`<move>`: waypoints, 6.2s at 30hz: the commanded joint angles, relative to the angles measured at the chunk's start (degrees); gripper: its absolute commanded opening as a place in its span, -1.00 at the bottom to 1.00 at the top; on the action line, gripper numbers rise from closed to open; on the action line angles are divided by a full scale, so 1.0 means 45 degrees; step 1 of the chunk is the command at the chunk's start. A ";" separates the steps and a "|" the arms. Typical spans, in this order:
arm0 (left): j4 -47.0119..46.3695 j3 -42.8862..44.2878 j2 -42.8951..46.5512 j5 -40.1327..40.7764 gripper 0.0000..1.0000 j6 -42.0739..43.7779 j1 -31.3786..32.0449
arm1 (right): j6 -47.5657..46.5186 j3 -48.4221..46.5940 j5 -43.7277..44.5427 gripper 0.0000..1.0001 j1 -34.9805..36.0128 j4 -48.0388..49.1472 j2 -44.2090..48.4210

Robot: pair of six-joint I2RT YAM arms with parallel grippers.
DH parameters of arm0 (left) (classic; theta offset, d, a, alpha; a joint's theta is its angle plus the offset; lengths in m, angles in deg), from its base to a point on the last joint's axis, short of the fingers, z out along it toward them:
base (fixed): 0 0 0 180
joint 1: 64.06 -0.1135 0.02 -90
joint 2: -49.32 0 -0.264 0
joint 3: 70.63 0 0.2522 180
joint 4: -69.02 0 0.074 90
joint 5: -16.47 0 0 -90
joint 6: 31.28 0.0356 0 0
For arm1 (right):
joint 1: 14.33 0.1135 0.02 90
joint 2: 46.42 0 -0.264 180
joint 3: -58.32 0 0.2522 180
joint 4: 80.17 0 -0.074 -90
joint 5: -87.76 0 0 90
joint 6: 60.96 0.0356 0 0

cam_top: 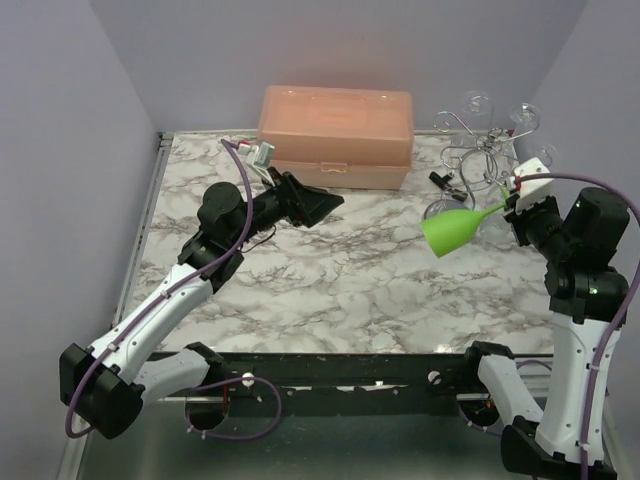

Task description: Place the wine glass upside down on the wine glass rack

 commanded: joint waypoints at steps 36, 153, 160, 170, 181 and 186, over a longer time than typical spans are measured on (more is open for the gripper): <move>0.0800 -0.1342 0.1771 -0.1254 0.41 0.0595 -0.2175 | -0.6165 -0.0760 0.2170 -0.99 -0.0023 0.4267 -0.3141; 0.1448 -0.2392 0.3016 -0.2112 0.43 0.1248 -0.2652 | 1.2723 -0.0983 0.5967 0.41 -0.2746 0.0839 -0.1188; 0.1513 -0.2449 0.2978 -0.2276 0.43 0.1412 -0.2842 | 1.4776 0.0690 0.5353 0.37 -0.4189 0.1037 -0.1763; 0.1259 -0.2591 0.2779 -0.2208 0.43 0.1282 -0.3049 | 1.4611 0.3134 0.2554 0.44 -0.4815 0.2406 -0.2559; 0.0704 -0.2528 0.1978 -0.2274 0.43 0.0947 -0.3098 | 1.4906 0.5919 0.1554 0.36 -0.4971 0.4861 -0.3321; 0.0789 -0.2221 0.1631 -0.2387 0.43 0.0934 -0.3119 | 1.5530 0.6923 0.1480 0.14 -0.4971 0.6744 -0.3708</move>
